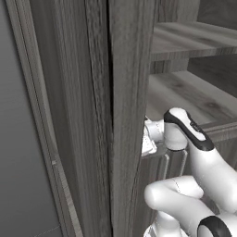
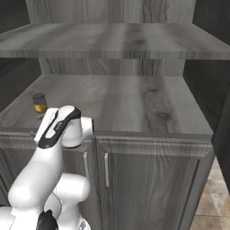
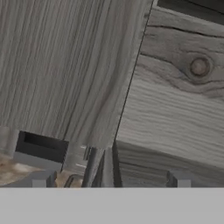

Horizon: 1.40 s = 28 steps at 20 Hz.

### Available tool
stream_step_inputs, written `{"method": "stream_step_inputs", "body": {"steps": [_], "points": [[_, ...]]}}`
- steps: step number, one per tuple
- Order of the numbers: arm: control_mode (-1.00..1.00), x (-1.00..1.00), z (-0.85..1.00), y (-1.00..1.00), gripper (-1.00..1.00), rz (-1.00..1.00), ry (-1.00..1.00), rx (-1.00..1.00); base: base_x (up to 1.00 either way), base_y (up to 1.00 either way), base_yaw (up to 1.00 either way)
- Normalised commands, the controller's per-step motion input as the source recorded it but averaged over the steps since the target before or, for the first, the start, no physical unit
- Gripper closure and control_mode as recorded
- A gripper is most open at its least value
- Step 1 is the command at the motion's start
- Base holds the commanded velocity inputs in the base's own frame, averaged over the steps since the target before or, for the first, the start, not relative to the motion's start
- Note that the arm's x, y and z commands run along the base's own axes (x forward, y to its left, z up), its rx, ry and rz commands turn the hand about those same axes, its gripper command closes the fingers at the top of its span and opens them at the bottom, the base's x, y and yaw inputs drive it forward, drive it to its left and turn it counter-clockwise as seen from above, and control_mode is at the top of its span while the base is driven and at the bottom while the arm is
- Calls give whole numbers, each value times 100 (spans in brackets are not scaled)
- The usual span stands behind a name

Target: Collect the turmeric, mayonnaise, and shaker from the cabinet and place them next to the stove.

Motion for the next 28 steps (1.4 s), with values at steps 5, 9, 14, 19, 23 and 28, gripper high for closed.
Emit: {"method": "stream_step_inputs", "body": {"steps": [5, 9, 14, 19, 23, 28], "points": [[-100, 40, 25, 0, -100, -6, -1, 0, 0, 0, 0], [-100, 39, 15, 0, -100, -9, 0, 0, 0, 0, 0], [-100, 35, -4, 0, -100, -13, 1, -3, 0, 0, 0], [-100, 33, -4, 0, -100, -15, 1, -3, 0, 0, 0], [-100, 36, -1, 0, -100, -13, 4, -4, 0, 0, 0], [-100, 34, 0, 4, -100, -8, 6, -4, 0, 0, 0]]}}
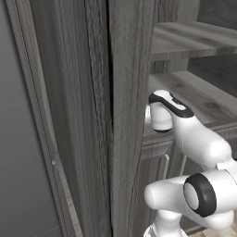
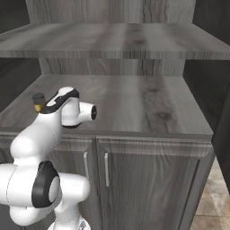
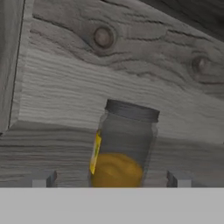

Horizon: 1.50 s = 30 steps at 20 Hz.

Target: Collect the turmeric, mayonnaise, and shaker from the cabinet and place them next to the stove.

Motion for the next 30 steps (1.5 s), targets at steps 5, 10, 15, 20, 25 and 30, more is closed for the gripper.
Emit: {"method": "stream_step_inputs", "body": {"steps": [5, 10, 15, 20, 25, 30], "points": [[-100, 26, -9, 14, -100, -1, 10, -2, 0, 0, 0], [-100, 21, -16, 8, -100, 0, 8, -1, 0, 0, 0], [-100, 2, -2, 0, -100, 0, 0, 0, 0, 0, 0], [-100, 2, 0, 3, -100, 0, 0, 0, 0, 0, 0], [-100, 0, 0, 12, -100, 0, 1, 0, 0, 0, 0], [-100, 1, 0, 11, -100, 0, 3, 0, 0, 0, 0]]}}
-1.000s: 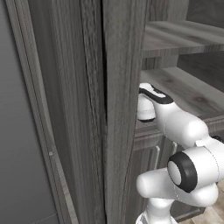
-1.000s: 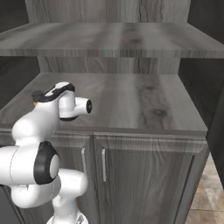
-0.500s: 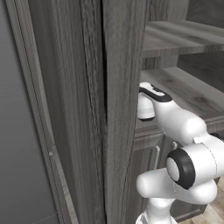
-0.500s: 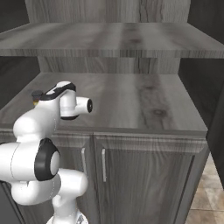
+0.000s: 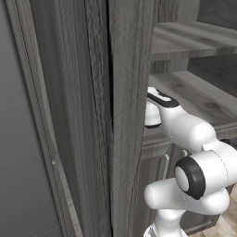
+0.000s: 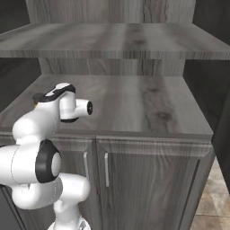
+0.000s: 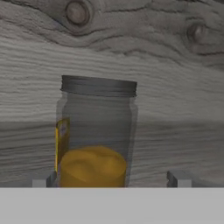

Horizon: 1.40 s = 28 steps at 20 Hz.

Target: Collect the turmeric, mayonnaise, and shaker from the cabinet and place them next to the stove.

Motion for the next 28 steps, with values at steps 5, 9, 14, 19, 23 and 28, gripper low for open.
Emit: {"method": "stream_step_inputs", "body": {"steps": [5, 9, 14, 19, 23, 28], "points": [[-100, 8, 1, 7, -100, 0, 5, 0, 0, 0, 0], [-100, 3, 5, 8, -100, 0, 5, 0, 0, 0, 0], [-100, 0, 6, 6, -100, 0, 4, 0, 0, 0, 0], [-100, -2, 0, 1, -100, 0, 0, 0, 0, 0, 0], [-100, -17, 0, 0, -100, 3, 0, 0, 0, 0, 0], [-100, -4, 0, 4, -100, 3, 0, 0, 0, 0, 0]]}}
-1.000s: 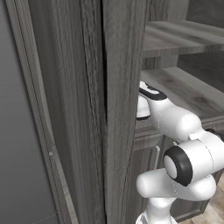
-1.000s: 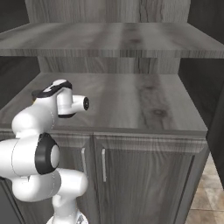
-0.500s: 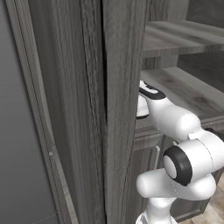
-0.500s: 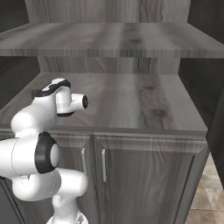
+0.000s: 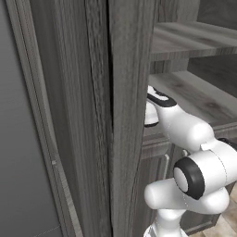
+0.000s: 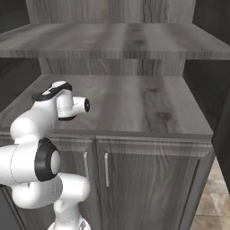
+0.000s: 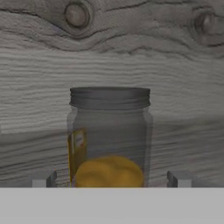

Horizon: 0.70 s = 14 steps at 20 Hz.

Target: Collect the turmeric, mayonnaise, and shaker from the cabinet and place them next to the stove.

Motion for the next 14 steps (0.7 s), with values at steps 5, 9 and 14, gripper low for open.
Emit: {"method": "stream_step_inputs", "body": {"steps": [5, 9, 14], "points": [[-100, 0, 2, 12, -100, 2, 0, 0, 0, 0, 0], [-100, 0, 5, 12, -100, 1, 1, 0, 0, 0, 0], [-100, 2, 5, 8, -100, 1, 1, 0, 0, 0, 0]]}}
